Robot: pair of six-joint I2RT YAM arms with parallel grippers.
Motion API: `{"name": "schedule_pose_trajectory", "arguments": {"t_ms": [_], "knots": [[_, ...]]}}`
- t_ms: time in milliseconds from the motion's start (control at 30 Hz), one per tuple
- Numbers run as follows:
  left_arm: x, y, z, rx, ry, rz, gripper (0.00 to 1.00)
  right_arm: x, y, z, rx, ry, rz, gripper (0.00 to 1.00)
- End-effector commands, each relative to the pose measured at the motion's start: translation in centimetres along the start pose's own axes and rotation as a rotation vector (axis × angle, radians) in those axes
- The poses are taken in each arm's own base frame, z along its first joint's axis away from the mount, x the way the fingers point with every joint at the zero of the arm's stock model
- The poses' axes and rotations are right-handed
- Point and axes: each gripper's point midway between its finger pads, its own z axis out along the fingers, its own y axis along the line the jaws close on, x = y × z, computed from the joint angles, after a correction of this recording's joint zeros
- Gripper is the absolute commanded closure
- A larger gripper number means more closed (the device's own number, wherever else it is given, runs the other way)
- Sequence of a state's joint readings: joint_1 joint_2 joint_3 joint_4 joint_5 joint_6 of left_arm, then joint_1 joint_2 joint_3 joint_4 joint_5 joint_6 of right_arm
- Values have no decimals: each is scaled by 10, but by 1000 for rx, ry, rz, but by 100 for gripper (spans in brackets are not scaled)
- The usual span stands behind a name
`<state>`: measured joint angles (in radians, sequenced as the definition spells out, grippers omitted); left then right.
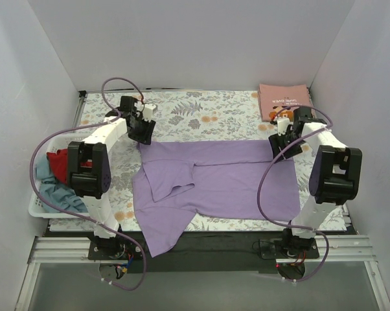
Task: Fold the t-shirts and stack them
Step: Fold the tshirt
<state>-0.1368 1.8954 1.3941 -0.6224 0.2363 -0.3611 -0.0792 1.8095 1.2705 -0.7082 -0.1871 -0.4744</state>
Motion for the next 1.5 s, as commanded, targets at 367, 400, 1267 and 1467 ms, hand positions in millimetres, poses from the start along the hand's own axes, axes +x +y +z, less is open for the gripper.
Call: {"name": "schedule_pose_trajectory", "arguments": {"t_ms": [367, 400, 1267, 1467], "knots": [[-14, 45, 3, -39, -2, 141, 47, 54, 13, -17, 52, 64, -77, 37], [-13, 47, 5, -41, 2, 141, 47, 58, 13, -14, 52, 74, -78, 37], [-17, 46, 16, 102, -17, 89, 51, 85, -7, 18, 110, 184, -100, 37], [-5, 47, 23, 103, 31, 55, 75, 86, -12, 18, 134, 199, -105, 37]]}}
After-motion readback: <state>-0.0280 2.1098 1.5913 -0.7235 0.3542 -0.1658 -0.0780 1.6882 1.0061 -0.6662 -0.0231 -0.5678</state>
